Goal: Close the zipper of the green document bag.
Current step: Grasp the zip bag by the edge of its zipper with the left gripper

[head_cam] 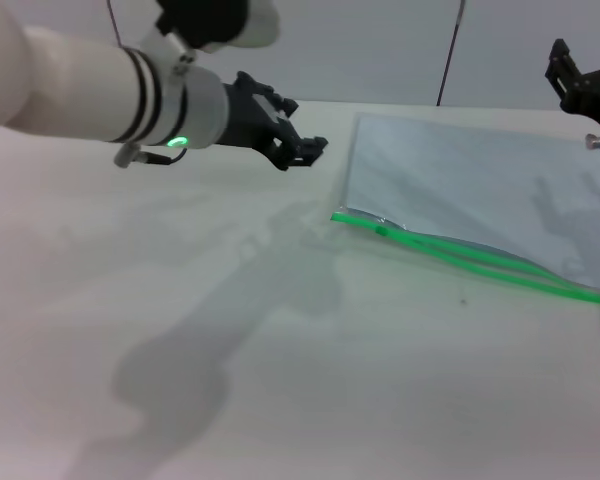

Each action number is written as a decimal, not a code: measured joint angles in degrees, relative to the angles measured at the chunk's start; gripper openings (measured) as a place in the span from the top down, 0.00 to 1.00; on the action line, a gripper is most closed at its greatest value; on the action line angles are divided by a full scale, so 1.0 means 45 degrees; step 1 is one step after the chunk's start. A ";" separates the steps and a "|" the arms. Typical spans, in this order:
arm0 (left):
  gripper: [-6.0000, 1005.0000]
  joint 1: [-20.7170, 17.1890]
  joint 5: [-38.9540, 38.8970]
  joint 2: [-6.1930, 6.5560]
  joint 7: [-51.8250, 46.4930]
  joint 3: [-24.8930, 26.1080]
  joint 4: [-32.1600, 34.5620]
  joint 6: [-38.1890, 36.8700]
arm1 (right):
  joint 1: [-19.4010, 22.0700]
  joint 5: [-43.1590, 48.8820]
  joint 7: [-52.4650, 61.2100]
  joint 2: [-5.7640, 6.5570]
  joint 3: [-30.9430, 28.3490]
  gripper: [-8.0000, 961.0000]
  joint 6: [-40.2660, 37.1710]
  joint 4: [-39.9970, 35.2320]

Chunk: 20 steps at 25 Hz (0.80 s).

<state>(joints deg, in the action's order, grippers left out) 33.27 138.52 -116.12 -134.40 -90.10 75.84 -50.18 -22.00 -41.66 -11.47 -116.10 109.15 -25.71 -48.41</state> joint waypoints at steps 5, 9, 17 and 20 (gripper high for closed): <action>0.39 0.0256 0.0235 0.0041 0.0961 -0.0978 -0.0084 0.0007 | -0.0035 0.0000 0.0047 0.0000 0.0000 0.32 0.0008 0.0012; 0.35 0.0398 0.1028 -0.0011 0.1863 -0.1906 -0.0325 0.0208 | -0.0056 0.0000 0.0050 0.0000 0.0000 0.32 0.0011 0.0026; 0.29 0.0848 0.2474 -0.0026 0.1803 -0.3398 -0.0928 0.0824 | -0.0197 0.0000 0.0082 0.0000 0.0000 0.32 0.0141 0.0174; 0.29 0.0885 0.2746 -0.0040 0.1823 -0.3789 -0.1043 0.1163 | -0.0205 0.0000 0.0089 0.0000 0.0000 0.32 0.0145 0.0188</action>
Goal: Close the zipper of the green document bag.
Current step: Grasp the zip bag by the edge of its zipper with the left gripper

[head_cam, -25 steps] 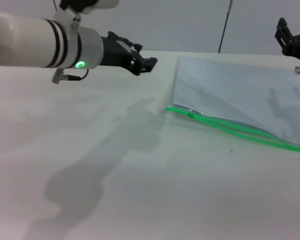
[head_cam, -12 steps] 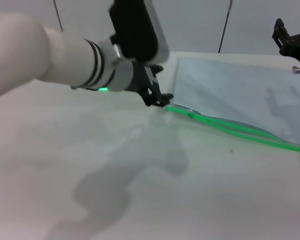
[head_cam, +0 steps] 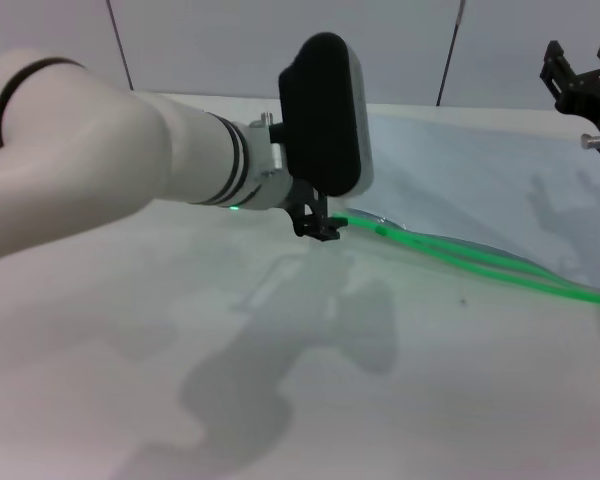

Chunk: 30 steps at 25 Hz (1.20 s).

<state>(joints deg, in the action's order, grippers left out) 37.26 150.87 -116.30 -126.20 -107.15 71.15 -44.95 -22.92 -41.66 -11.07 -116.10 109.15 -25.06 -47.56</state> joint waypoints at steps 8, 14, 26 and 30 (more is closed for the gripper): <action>0.18 0.0059 0.0059 0.0007 0.0299 -0.1046 -0.0616 0.1383 | -0.0005 -0.0001 0.0001 0.0000 0.0000 0.32 0.0003 0.0004; 0.16 0.0347 0.0073 -0.0003 0.0412 -0.1622 -0.1740 0.2108 | -0.0009 0.0000 0.0000 0.0000 0.0000 0.32 0.0003 -0.0008; 0.17 0.0355 0.0046 -0.0036 0.0984 -0.1985 -0.3015 0.4935 | -0.0102 0.0000 0.0000 -0.0017 0.0015 0.33 0.0001 -0.0003; 0.17 0.0418 -0.0049 -0.0035 0.1062 -0.2134 -0.3444 0.5804 | -0.0119 0.0000 0.0000 -0.0020 0.0020 0.33 0.0001 0.0001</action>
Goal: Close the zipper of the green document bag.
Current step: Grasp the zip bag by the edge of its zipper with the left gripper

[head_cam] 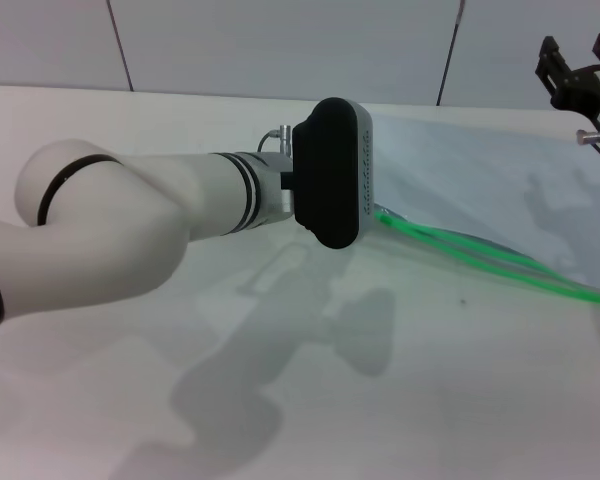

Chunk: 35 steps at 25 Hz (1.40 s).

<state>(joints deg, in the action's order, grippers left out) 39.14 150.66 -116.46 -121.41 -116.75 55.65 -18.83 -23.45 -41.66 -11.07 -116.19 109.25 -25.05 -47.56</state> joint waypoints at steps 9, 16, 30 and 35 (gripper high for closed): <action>0.17 0.0104 -0.0193 -0.0034 -0.0086 -0.0578 -0.0353 0.0756 | -0.0022 0.0000 0.0000 0.0000 0.0000 0.33 0.0000 0.0006; 0.17 0.0204 -0.0536 -0.0058 0.0002 -0.0951 -0.0502 0.0980 | -0.0022 0.0000 0.0000 0.0000 0.0028 0.33 0.0000 -0.0017; 0.19 0.0416 -0.0531 -0.0056 0.0030 -0.1390 -0.0981 0.1560 | -0.0023 0.0000 0.0000 -0.0020 0.0058 0.33 0.0000 -0.0072; 0.19 0.0425 -0.0530 -0.0057 0.0039 -0.1773 -0.1014 0.1959 | -0.0023 0.0000 0.0000 -0.0020 0.0058 0.33 0.0000 -0.0089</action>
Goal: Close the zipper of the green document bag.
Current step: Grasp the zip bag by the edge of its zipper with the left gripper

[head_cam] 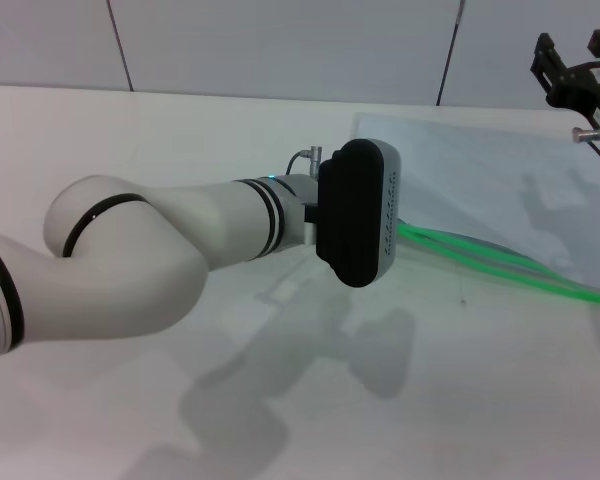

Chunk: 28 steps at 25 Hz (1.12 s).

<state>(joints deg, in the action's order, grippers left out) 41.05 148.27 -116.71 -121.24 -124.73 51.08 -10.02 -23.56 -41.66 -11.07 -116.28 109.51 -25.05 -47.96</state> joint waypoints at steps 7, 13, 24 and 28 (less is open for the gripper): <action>0.24 0.0034 0.0000 -0.0013 0.0002 -0.0110 -0.0004 0.0124 | 0.0000 0.0000 -0.0001 0.0000 0.0000 0.33 0.0000 -0.0008; 0.23 0.0018 0.0000 -0.0020 -0.0006 -0.0109 -0.0042 0.0225 | 0.0000 0.0000 0.0000 0.0000 0.0000 0.33 0.0000 -0.0007; 0.28 0.0032 0.0000 -0.0020 -0.0011 -0.0095 -0.0131 0.0330 | 0.0001 0.0000 -0.0001 0.0001 0.0069 0.33 0.0000 -0.0084; 0.35 0.0044 0.0000 -0.0011 -0.0004 -0.0094 -0.0225 0.0729 | 0.0000 0.0000 -0.0001 0.0001 0.0087 0.33 0.0000 -0.0100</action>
<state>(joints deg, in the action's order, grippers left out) 41.25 148.27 -116.76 -121.26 -125.15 50.07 -6.74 -23.56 -41.66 -11.07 -116.28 109.90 -25.05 -48.41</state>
